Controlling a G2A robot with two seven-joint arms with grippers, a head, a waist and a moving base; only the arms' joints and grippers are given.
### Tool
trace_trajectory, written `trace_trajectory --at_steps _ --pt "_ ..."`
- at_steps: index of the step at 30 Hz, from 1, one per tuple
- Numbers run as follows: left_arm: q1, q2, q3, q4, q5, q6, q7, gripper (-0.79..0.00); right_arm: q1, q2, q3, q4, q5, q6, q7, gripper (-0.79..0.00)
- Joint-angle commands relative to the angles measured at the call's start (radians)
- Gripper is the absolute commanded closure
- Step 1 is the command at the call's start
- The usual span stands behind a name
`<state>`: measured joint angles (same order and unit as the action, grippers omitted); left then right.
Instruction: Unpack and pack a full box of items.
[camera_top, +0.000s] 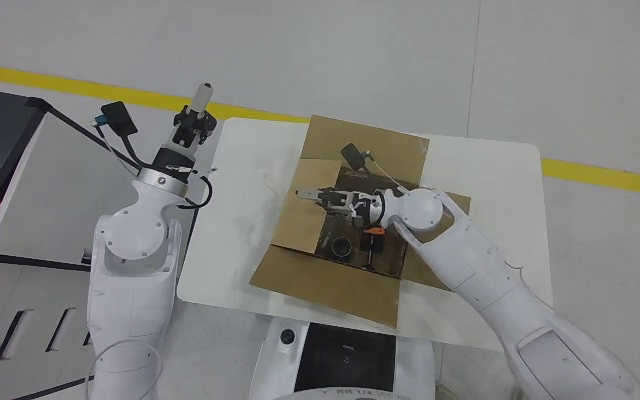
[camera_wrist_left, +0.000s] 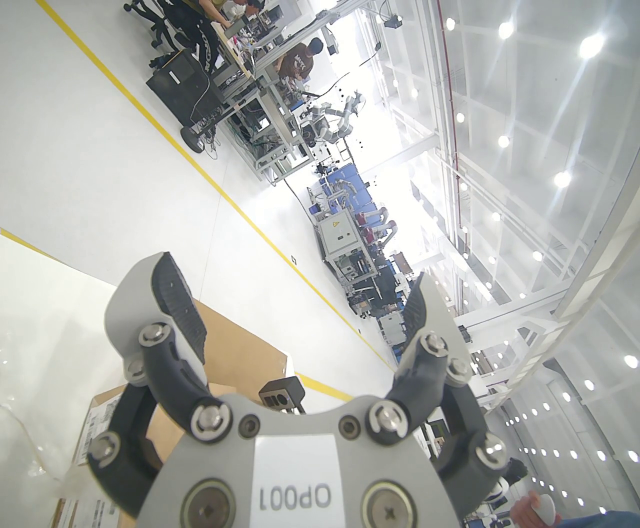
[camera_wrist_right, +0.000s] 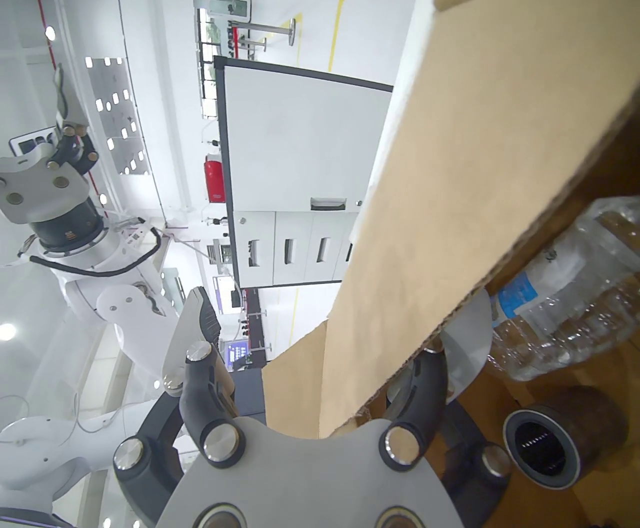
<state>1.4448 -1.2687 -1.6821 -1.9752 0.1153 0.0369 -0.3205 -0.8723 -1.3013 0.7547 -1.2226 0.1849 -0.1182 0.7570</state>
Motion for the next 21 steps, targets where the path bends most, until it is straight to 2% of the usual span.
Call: trace_trajectory --at_steps 1,16,21 --pt "0.0 0.0 0.0 0.0 0.0 0.0 0.0 -0.785 0.012 -0.002 0.003 -0.007 0.0 -0.003 0.008 -0.723" --pt "0.0 0.0 0.0 0.0 0.0 0.0 0.0 -0.785 0.103 -0.039 -0.016 -0.008 0.01 0.04 0.037 -0.742" --pt "0.0 0.0 0.0 0.0 0.0 0.0 0.0 -0.785 0.128 -0.061 -0.041 0.034 0.021 0.007 0.023 -0.727"
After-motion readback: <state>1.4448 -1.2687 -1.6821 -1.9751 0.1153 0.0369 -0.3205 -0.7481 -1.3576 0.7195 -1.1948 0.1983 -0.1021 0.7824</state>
